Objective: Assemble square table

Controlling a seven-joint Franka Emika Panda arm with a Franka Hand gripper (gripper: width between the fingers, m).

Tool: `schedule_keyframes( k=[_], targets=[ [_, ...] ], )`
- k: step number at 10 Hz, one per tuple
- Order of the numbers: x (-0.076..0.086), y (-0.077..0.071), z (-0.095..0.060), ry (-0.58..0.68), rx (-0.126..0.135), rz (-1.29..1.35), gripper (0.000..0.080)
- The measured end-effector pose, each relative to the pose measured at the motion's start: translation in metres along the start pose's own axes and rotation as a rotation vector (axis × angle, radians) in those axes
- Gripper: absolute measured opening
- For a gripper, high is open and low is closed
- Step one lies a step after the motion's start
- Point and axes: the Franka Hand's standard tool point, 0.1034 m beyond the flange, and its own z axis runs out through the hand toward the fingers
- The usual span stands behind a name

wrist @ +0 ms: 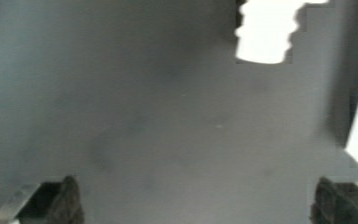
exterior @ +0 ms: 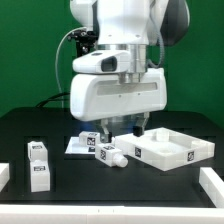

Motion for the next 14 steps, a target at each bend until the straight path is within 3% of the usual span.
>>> schedule_keyframes(
  k=[5, 6, 7, 9, 13, 14],
  targets=[
    [-0.003, -0.006, 0.004, -0.011, 0.012, 0.008, 0.0649],
    [-0.008, -0.019, 0.008, -0.008, 0.012, 0.018, 0.0649],
    [-0.012, -0.042, 0.013, -0.004, 0.015, 0.037, 0.0649],
    [-0.006, -0.076, 0.02, 0.029, 0.002, 0.068, 0.0649],
    [-0.009, -0.08, 0.023, 0.028, 0.002, 0.062, 0.0649],
    [-0.015, -0.089, 0.028, 0.025, 0.006, 0.053, 0.0649]
  ],
)
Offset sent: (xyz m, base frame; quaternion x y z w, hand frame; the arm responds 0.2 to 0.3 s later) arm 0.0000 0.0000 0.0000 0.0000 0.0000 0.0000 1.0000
